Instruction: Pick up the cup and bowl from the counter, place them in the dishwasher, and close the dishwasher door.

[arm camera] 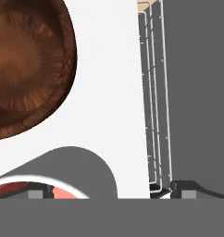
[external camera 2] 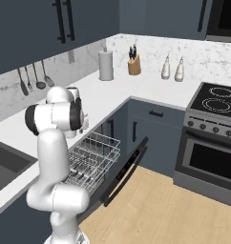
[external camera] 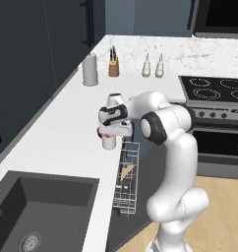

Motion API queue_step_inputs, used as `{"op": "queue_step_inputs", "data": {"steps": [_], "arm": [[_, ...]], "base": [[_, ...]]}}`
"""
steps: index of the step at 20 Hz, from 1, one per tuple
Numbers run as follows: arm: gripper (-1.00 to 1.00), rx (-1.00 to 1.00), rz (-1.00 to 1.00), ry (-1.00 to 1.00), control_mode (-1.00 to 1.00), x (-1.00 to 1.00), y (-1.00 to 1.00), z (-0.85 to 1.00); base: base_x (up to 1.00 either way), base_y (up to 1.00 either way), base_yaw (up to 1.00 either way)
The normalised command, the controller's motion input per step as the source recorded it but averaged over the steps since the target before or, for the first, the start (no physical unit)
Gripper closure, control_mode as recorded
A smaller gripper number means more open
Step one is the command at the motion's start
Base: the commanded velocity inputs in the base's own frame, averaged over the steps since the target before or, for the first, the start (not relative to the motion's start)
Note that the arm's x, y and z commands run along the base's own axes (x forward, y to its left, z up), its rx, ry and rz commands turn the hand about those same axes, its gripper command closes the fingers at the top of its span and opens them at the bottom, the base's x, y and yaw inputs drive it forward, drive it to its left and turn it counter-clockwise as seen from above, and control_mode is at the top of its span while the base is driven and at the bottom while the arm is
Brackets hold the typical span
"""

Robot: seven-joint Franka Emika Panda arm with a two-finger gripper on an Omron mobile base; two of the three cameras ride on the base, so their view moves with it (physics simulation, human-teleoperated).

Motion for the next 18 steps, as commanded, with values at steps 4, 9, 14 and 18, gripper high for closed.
{"op": "queue_step_inputs", "data": {"steps": [4,9,14,18], "arm": [[-1.00,0.00,-0.12,0.01,-1.00,-0.35,-0.04,-0.36],[1.00,0.00,-0.05,0.00,-1.00,0.01,0.03,-0.20],[1.00,0.00,-0.01,0.00,-1.00,0.05,0.02,-0.02],[1.00,0.00,0.00,0.00,-1.00,-0.04,0.00,0.00]], "base": [[0.00,0.00,0.00],[0.00,0.00,0.00],[0.00,0.00,0.00],[0.00,0.00,0.00]]}}
